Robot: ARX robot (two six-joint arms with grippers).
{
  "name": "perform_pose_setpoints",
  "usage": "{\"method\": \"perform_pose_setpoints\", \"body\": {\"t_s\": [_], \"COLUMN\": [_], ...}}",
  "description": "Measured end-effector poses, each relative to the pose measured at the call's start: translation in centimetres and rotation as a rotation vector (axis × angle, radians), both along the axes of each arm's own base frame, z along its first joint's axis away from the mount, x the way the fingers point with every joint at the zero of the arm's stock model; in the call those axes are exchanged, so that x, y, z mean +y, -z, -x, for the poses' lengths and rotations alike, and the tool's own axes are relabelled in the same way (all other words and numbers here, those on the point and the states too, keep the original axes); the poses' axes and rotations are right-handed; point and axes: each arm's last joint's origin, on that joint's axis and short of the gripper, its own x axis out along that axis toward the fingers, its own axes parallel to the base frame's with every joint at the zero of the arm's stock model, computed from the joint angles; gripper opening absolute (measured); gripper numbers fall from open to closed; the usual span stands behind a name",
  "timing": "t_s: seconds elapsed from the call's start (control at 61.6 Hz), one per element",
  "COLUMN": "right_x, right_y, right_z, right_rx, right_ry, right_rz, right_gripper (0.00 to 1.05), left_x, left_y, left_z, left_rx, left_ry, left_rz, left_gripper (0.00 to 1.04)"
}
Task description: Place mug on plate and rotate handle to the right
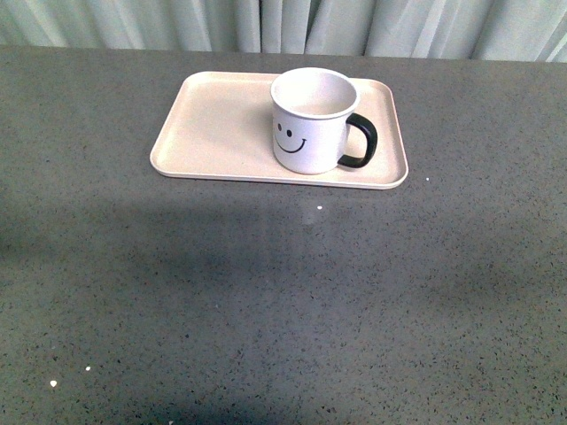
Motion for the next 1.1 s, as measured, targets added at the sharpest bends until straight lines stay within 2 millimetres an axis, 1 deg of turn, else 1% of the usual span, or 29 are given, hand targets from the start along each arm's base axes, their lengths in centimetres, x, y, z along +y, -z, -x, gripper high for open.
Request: {"method": "perform_pose_setpoints", "body": {"t_s": [0.471, 0.877, 0.974, 1.104], "right_x": [0.0, 0.0, 0.0, 0.0], "right_y": [0.0, 0.0, 0.0, 0.0], "right_z": [0.0, 0.0, 0.0, 0.0], "right_rx": [0.0, 0.0, 0.0, 0.0], "right_ry": [0.0, 0.0, 0.0, -0.001], "right_rz": [0.0, 0.0, 0.0, 0.0], "right_gripper": [0.95, 0.96, 0.95, 0.96], "left_x": [0.0, 0.0, 0.0, 0.0], "left_y": [-0.2, -0.2, 0.3, 0.2], "left_z": [1.5, 2.3, 3.1, 3.3], "left_rx": [-0.008, -0.007, 0.023, 0.01], "left_ry": [0.0, 0.0, 0.0, -0.001], "left_rz": [0.0, 0.0, 0.0, 0.0], "left_gripper": [0.01, 0.01, 0.01, 0.01]}}
